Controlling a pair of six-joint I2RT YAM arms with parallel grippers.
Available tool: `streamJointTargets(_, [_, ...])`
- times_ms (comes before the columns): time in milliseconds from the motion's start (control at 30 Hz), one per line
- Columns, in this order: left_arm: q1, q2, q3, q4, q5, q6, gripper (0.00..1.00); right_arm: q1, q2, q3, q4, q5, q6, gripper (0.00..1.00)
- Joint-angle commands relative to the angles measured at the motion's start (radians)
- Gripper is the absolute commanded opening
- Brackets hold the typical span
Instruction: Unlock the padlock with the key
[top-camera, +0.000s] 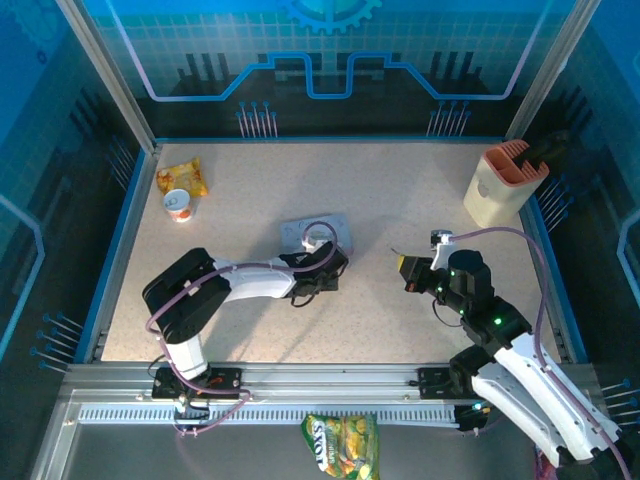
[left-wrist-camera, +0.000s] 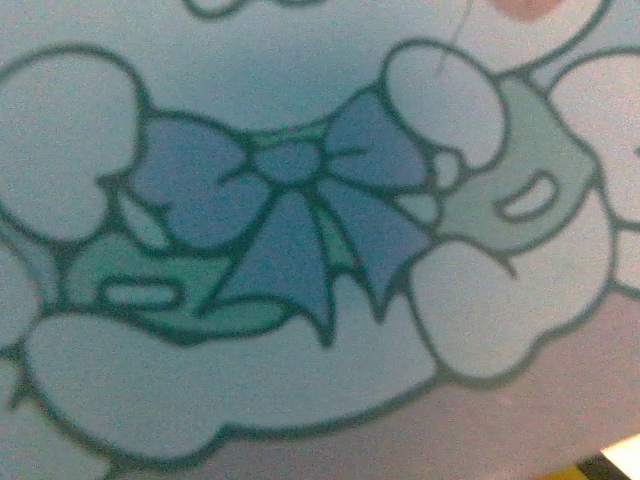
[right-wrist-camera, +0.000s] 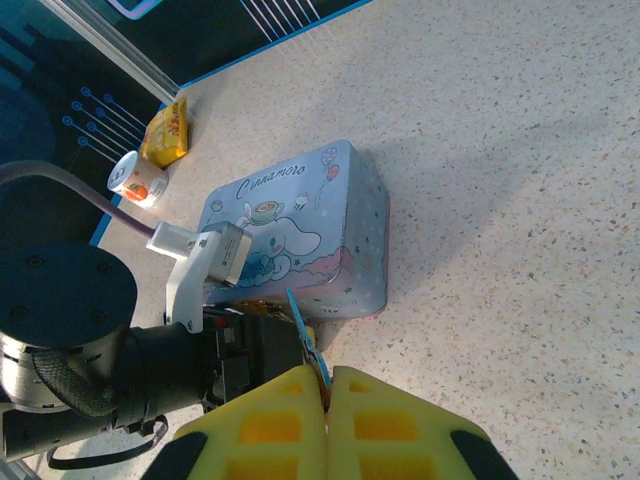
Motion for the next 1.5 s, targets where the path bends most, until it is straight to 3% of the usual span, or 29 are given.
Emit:
streamJointTargets(0, [-0.007, -0.044, -0.071, 0.119, -0.005, -0.018, 0.38, -0.007, -0.011, -0.004, 0.021, -0.011, 0.011, 0.0])
streamJointTargets(100, [-0.017, -0.104, -0.144, 0.209, -0.022, 0.016, 0.47, -0.007, -0.013, -0.005, 0.023, -0.01, 0.01, 0.0])
streamJointTargets(333, [-0.015, -0.238, -0.381, 0.512, 0.021, 0.13, 0.57, -0.007, 0.002, -0.001, 0.03, -0.023, 0.014, 0.0])
streamJointTargets(433, [0.014, -0.236, -0.476, 0.701, 0.112, 0.169, 0.58, -0.007, 0.01, 0.005, 0.037, -0.033, 0.021, 0.0])
streamJointTargets(533, [0.043, -0.225, -0.508, 0.785, 0.184, 0.194, 0.58, -0.007, 0.006, 0.001, 0.044, -0.035, 0.028, 0.0])
streamJointTargets(700, [0.067, -0.197, -0.498, 0.81, 0.231, 0.212, 0.57, -0.007, -0.001, 0.005, 0.025, -0.035, 0.019, 0.0])
streamJointTargets(1067, [0.089, -0.1, -0.442, 0.804, 0.191, 0.212, 0.56, -0.007, -0.024, 0.006, 0.012, -0.049, 0.03, 0.0])
streamJointTargets(1467, [0.088, -0.014, -0.39, 0.849, 0.183, 0.205, 0.36, -0.005, -0.021, -0.014, 0.014, -0.048, 0.038, 0.0])
